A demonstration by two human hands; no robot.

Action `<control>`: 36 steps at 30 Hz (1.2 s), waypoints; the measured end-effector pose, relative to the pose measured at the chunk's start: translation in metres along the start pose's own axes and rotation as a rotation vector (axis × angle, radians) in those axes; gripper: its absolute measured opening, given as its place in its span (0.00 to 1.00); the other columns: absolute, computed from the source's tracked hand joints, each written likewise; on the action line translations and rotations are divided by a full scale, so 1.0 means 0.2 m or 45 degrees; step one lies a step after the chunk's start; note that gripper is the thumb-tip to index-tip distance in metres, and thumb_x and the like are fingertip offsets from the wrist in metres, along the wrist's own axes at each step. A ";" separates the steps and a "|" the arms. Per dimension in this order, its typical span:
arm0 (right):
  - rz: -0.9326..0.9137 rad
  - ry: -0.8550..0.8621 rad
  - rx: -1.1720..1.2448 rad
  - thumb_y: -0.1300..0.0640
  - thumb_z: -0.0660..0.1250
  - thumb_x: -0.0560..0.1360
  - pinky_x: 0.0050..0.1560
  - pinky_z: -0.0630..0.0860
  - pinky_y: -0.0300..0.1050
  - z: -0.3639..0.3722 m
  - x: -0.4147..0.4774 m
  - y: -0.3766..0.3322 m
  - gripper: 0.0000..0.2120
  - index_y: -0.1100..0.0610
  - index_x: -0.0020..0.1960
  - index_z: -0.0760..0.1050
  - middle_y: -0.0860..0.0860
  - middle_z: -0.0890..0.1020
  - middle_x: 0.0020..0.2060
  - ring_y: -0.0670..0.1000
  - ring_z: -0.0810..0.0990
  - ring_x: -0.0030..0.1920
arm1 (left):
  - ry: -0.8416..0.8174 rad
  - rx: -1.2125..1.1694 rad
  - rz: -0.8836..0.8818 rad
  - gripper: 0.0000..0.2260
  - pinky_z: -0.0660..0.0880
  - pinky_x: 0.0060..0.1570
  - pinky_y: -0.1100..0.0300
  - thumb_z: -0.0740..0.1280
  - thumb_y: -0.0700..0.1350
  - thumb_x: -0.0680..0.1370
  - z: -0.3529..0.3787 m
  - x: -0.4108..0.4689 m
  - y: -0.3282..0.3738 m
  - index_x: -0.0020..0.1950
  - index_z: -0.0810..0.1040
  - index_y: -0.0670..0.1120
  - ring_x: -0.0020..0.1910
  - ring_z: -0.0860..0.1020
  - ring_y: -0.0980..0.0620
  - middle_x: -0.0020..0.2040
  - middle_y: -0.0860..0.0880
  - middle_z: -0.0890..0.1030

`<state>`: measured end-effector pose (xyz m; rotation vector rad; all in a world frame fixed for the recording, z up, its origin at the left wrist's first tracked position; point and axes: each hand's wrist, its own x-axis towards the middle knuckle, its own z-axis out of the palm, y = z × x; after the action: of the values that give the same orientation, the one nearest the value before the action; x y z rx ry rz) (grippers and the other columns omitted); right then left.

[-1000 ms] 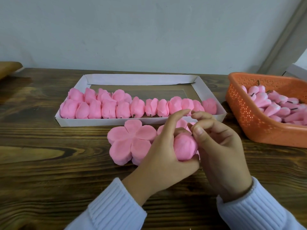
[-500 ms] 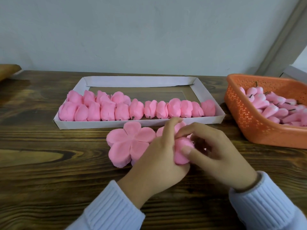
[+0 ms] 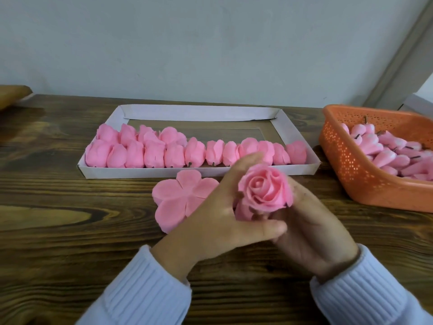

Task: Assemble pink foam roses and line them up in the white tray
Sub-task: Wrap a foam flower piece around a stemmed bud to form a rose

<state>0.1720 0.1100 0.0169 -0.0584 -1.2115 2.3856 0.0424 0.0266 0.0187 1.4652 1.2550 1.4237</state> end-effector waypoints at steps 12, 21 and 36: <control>0.126 0.018 0.167 0.61 0.69 0.75 0.54 0.79 0.50 0.03 0.00 0.05 0.17 0.65 0.62 0.74 0.61 0.80 0.56 0.57 0.80 0.58 | 0.180 -0.051 0.124 0.21 0.74 0.49 0.70 0.75 0.36 0.65 0.04 -0.01 0.04 0.56 0.76 0.46 0.50 0.80 0.62 0.51 0.62 0.81; 0.163 0.094 -0.009 0.60 0.56 0.79 0.52 0.79 0.46 0.03 0.00 0.07 0.16 0.58 0.58 0.80 0.55 0.82 0.54 0.52 0.81 0.57 | 0.225 -0.112 0.124 0.19 0.76 0.50 0.66 0.75 0.36 0.66 0.07 -0.01 0.03 0.55 0.77 0.41 0.51 0.81 0.57 0.49 0.52 0.82; 0.089 0.077 0.040 0.60 0.63 0.74 0.56 0.79 0.50 0.05 0.00 0.06 0.19 0.68 0.63 0.72 0.61 0.80 0.56 0.57 0.80 0.58 | 0.274 -0.102 0.131 0.18 0.75 0.50 0.68 0.75 0.39 0.67 0.07 -0.01 0.03 0.55 0.78 0.46 0.51 0.81 0.59 0.51 0.54 0.83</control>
<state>0.1648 0.0965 0.0131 -0.1642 -1.1622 2.4442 0.0575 0.0252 0.0222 1.3676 1.2503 1.7177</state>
